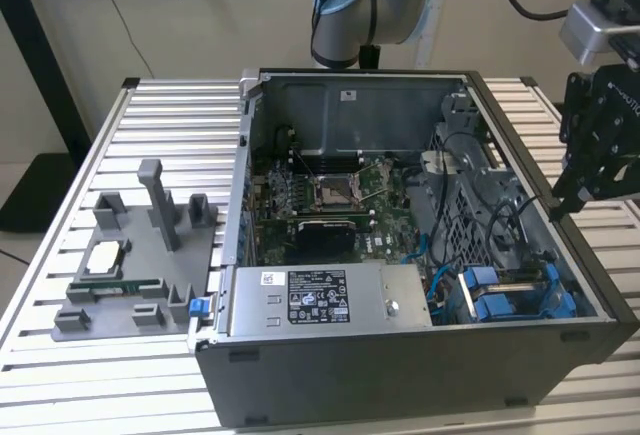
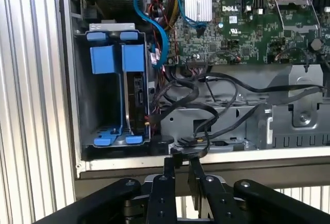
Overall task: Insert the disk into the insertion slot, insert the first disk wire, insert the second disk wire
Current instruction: 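Insert the second disk wire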
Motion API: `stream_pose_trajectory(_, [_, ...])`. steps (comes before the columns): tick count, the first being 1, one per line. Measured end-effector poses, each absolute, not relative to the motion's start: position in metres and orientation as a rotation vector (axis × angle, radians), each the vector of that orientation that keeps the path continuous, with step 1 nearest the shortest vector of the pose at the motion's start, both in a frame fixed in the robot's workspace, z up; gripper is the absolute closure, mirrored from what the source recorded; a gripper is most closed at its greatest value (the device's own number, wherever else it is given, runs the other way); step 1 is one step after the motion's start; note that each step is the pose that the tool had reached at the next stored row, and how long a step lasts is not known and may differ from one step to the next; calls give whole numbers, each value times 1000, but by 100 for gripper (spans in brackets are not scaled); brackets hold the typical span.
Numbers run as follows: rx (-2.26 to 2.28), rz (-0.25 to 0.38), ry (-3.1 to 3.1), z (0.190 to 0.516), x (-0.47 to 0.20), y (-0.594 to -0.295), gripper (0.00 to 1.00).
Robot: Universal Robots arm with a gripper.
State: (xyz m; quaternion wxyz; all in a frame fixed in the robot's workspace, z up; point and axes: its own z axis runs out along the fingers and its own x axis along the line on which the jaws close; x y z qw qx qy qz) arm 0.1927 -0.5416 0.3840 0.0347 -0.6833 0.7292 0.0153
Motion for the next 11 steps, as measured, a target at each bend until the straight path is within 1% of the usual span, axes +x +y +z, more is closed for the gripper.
stream_pose_trajectory(5, [-2100,47,2242,384,193,-541,0])
stream_pose_trajectory(11, [-2100,47,2242,384,193,-532,0])
